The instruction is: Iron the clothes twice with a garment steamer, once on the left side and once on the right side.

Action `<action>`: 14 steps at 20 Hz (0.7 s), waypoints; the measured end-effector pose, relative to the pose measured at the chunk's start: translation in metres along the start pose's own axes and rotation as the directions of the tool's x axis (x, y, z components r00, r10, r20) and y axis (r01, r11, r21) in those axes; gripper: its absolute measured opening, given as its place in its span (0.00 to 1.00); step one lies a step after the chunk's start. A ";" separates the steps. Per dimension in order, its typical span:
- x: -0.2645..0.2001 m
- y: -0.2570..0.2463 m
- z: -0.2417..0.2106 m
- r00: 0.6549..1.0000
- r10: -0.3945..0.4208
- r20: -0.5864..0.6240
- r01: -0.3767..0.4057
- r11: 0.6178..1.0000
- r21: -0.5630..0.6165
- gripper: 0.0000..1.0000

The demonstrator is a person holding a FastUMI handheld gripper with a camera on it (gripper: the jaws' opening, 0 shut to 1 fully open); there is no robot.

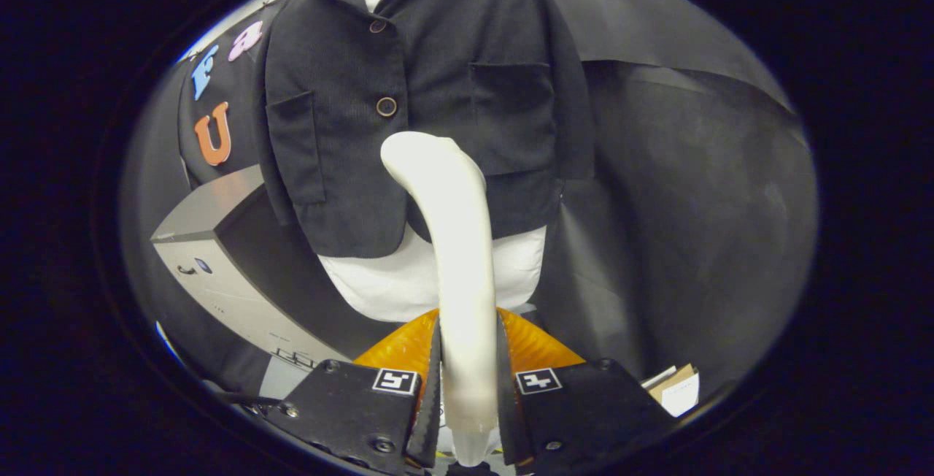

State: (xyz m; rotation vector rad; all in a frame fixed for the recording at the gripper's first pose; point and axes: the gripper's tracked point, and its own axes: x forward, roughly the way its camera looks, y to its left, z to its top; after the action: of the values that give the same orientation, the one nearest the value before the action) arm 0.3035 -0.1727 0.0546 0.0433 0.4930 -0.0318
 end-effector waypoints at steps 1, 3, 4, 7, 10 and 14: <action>-0.001 0.000 0.001 1.000 -0.009 0.002 0.009 1.000 0.007 0.36; -0.001 0.000 0.002 1.000 -0.029 0.007 0.028 0.999 0.025 0.36; -0.001 0.000 0.002 0.999 -0.041 0.009 0.041 0.999 0.034 0.36; 0.000 0.002 0.001 0.997 -0.077 0.017 0.075 0.995 0.068 0.36; -0.002 0.000 0.007 0.994 -0.102 0.030 0.099 0.990 0.100 0.36; -0.001 0.004 0.010 0.992 -0.118 0.042 0.112 0.987 0.118 0.36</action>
State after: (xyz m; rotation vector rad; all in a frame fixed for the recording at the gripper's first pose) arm 0.3072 -0.1690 0.0640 0.1270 0.4444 -0.1742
